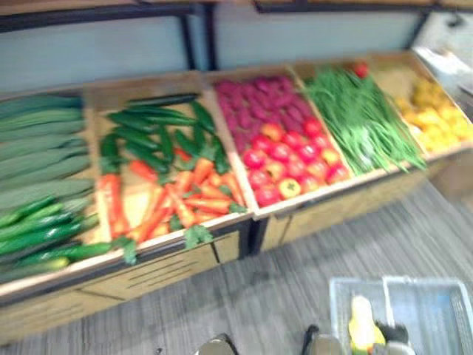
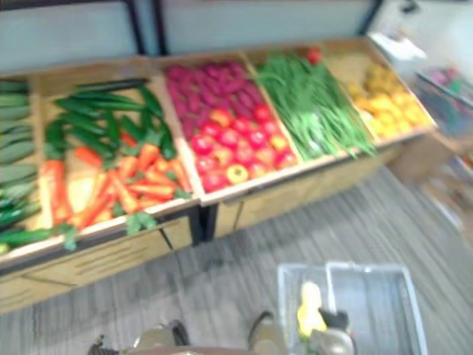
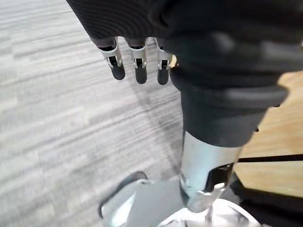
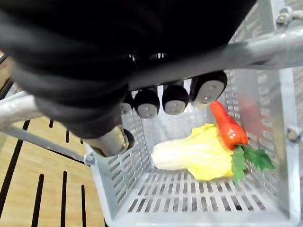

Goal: Pick vegetable in the basket

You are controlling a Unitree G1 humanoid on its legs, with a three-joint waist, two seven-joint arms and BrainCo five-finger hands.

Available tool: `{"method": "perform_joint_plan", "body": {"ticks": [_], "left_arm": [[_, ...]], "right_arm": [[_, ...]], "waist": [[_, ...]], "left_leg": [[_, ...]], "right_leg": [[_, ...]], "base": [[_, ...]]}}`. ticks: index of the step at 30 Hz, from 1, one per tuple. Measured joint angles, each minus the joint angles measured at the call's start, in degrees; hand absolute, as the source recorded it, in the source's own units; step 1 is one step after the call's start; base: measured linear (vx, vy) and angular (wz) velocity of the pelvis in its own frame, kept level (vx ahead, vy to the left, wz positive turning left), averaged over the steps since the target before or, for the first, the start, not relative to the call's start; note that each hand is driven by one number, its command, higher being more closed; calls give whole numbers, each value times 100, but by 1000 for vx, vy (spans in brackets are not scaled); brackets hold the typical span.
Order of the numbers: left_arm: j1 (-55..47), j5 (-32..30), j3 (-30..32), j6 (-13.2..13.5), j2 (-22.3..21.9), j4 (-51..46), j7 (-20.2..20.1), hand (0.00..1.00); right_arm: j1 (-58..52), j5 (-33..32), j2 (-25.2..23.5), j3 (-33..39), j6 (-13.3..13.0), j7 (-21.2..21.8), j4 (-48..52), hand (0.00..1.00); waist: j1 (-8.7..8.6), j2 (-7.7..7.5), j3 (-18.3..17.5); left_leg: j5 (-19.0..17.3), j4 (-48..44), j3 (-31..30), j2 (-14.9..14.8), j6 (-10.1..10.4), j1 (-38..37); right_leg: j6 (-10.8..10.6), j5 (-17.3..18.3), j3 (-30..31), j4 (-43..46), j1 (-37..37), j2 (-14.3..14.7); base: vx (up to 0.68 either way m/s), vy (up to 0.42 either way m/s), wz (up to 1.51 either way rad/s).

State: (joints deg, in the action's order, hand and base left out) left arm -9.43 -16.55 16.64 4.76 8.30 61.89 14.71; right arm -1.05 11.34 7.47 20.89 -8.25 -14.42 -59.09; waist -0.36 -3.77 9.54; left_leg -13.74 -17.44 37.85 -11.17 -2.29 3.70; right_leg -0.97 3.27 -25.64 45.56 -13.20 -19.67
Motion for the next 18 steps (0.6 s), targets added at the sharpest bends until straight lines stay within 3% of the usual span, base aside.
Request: {"method": "perform_joint_plan", "body": {"ticks": [2,3,5,7,11,14,17,18], "left_arm": [[-44,0,-83,13,16,-215,-7,0],[-9,0,-62,15,12,-321,-17,0],[110,0,-38,13,-25,-331,-28,0],[112,0,-11,27,-120,-338,-41,0],[67,9,55,10,-321,-259,-43,0],[110,1,-75,7,-393,-198,-27,0],[84,4,-176,6,-433,-74,-6,0],[72,0,-218,9,-443,-76,6,0]], "right_arm": [[48,3,-12,-239,-4,22,-33,100],[132,9,-16,-309,-6,65,-35,100],[284,138,-4,-342,-3,99,-34,100],[261,186,18,-357,-5,102,-29,100],[270,199,82,-861,-3,96,-30,100],[75,220,135,-937,5,94,-29,100],[-275,217,117,-933,11,99,-32,100],[-369,218,109,-846,5,98,-22,100]], "waist": [[46,1,-51],[56,-36,-73],[118,20,-62],[116,68,-120],[230,1,-420],[200,218,-426],[192,353,-464],[182,373,-465]], "left_leg": [[-90,-85,577,22,-139,-97],[-113,-91,843,24,-173,-98],[-130,-98,1346,-77,-203,-91],[-131,-151,1665,-184,-202,-121],[-119,-423,2697,-421,-183,-80],[-124,-851,2887,-829,-178,-110],[-91,-1283,2825,-1186,-136,-386],[-7,-1453,2554,-1273,-69,-403]], "right_leg": [[-77,-48,-459,675,567,129],[-209,-116,-598,410,914,244],[-512,347,-683,-204,1092,404],[-574,576,-668,-547,1148,489],[-404,1353,-653,-2165,1263,883],[-215,1251,-509,-3348,1713,1419],[-134,1157,-443,-3664,2145,1658],[-134,1157,-388,-3664,2241,1682]], "base": [[-71,139,-141],[-117,100,-147],[-146,32,-141],[-140,-32,-105],[-102,-166,-128],[-101,-212,-56],[-116,-119,-17],[-162,-118,-25]]}}
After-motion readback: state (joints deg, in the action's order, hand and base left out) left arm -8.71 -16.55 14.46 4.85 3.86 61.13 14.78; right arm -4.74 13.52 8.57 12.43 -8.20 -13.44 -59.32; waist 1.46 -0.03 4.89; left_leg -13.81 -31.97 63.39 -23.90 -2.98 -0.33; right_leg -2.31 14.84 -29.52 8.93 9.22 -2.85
